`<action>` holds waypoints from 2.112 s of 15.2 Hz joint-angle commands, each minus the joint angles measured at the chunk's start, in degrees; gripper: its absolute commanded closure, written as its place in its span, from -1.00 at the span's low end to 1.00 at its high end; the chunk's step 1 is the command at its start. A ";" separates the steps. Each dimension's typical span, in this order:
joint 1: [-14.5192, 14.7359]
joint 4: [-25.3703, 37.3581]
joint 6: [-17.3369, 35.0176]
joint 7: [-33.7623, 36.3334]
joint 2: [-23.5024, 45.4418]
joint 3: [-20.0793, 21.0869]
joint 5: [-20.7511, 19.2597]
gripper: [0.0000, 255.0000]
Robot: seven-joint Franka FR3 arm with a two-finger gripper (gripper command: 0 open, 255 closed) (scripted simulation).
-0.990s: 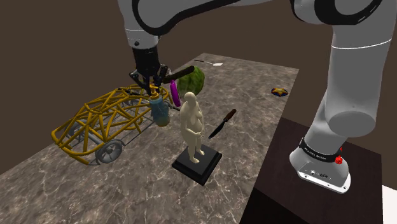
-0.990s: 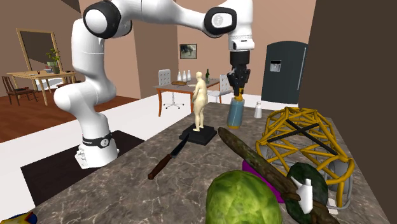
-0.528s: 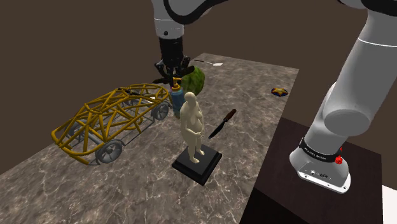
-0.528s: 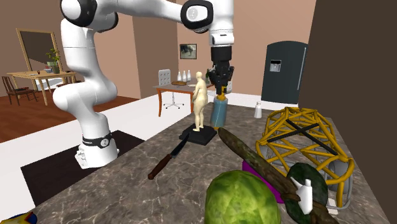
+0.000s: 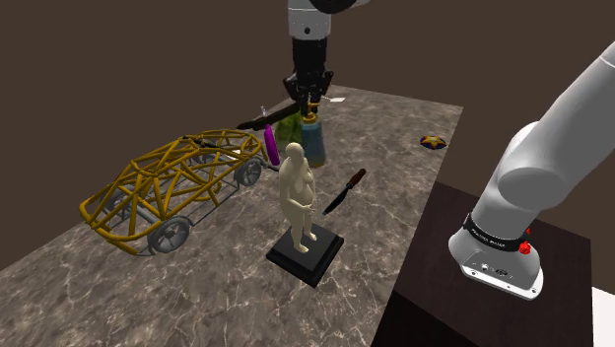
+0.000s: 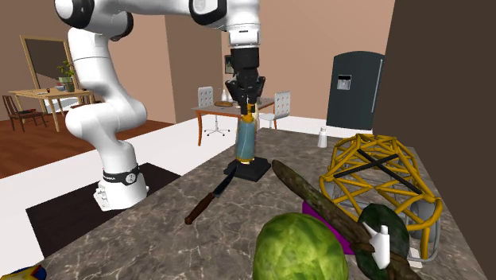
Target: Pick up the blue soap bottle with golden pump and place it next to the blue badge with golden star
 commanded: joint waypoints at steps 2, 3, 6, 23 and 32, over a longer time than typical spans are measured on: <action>-0.93 -3.68 -1.81 -3.87 -5.28 -2.61 0.81 1.00; -1.27 -4.66 -2.39 -5.14 -6.75 -3.53 0.87 1.00; -2.31 -7.20 -4.28 -8.88 -10.84 -6.37 0.68 1.00; -9.41 -10.29 -16.08 -30.00 -24.38 -23.99 -7.65 1.00; -12.63 -4.45 -21.23 -42.07 -24.08 -34.07 -13.64 1.00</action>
